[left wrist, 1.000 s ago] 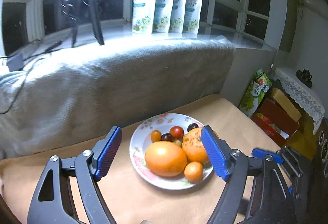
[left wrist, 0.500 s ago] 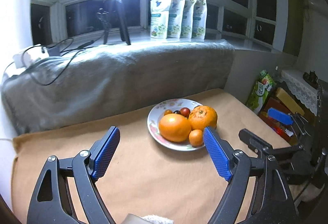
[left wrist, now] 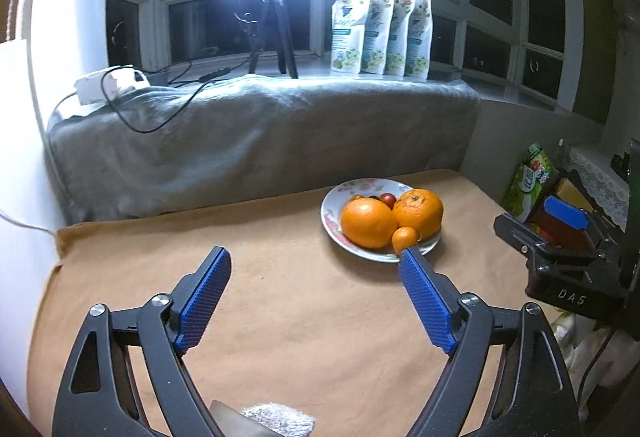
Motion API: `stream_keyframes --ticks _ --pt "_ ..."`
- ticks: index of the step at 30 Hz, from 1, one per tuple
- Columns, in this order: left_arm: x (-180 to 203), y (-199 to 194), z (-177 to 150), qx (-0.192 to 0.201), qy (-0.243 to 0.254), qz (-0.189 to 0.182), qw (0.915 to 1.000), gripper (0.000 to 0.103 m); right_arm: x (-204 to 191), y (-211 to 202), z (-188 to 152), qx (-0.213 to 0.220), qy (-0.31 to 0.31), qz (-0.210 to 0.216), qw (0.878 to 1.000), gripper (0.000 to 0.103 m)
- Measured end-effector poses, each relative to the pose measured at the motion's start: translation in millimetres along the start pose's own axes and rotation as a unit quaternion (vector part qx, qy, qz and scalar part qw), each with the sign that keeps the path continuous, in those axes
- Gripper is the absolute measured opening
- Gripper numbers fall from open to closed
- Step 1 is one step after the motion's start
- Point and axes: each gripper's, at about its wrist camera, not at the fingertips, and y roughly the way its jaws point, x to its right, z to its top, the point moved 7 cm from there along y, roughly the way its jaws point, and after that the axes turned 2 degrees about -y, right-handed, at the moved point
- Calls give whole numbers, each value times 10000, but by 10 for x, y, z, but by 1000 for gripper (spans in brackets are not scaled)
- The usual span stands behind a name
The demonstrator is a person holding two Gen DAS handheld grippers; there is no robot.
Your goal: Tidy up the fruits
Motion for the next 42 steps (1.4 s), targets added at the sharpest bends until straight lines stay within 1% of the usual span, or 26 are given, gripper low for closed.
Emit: stream_keyframes --ticks 11,19,36,42 --pt "-104 -103 -54 -7 -83 215 9997 88 -67 -74 5 60 -48 53 10000 103" --pt "-121 -170 -47 44 -88 269 9996 88 -90 -89 1 44 -52 85 9999 103" --pt "-177 -182 -54 68 -138 345 9993 88 -93 -53 -40 4 -62 89 9999 103" --pt "-195 -206 -44 141 -146 365 9991 88 -90 -45 -42 1 -66 95 9999 103"
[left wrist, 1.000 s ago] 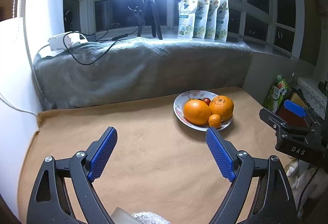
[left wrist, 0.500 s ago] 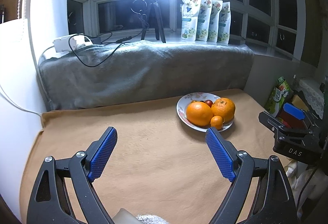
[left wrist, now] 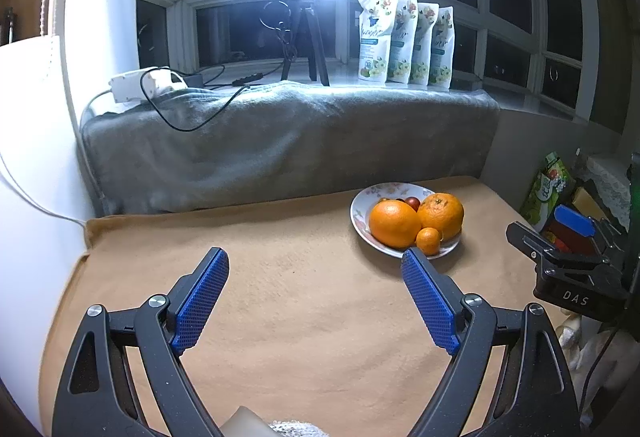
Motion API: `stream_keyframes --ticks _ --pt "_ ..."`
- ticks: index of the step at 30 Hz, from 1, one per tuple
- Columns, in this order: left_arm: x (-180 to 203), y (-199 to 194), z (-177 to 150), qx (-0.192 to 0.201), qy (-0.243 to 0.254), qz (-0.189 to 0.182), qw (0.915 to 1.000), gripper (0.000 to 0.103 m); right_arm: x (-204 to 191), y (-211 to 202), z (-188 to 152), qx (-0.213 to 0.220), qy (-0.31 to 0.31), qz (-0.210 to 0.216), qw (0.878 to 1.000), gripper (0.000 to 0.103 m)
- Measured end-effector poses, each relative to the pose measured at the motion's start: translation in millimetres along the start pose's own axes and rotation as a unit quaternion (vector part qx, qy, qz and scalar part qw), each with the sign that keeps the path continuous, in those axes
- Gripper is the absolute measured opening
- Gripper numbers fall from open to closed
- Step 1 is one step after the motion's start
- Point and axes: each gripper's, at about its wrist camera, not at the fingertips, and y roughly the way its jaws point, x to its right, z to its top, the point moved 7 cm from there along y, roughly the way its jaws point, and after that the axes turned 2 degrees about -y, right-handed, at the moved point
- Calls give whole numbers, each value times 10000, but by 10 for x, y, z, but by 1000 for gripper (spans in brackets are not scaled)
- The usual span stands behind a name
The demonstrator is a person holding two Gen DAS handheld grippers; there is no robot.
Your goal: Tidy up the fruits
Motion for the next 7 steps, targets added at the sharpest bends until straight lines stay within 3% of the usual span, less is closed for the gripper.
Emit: stream_keyframes --ticks 7 --pt "-12 14 -12 -23 -2 7 10000 88 4 46 -38 -41 -5 1 10000 103"
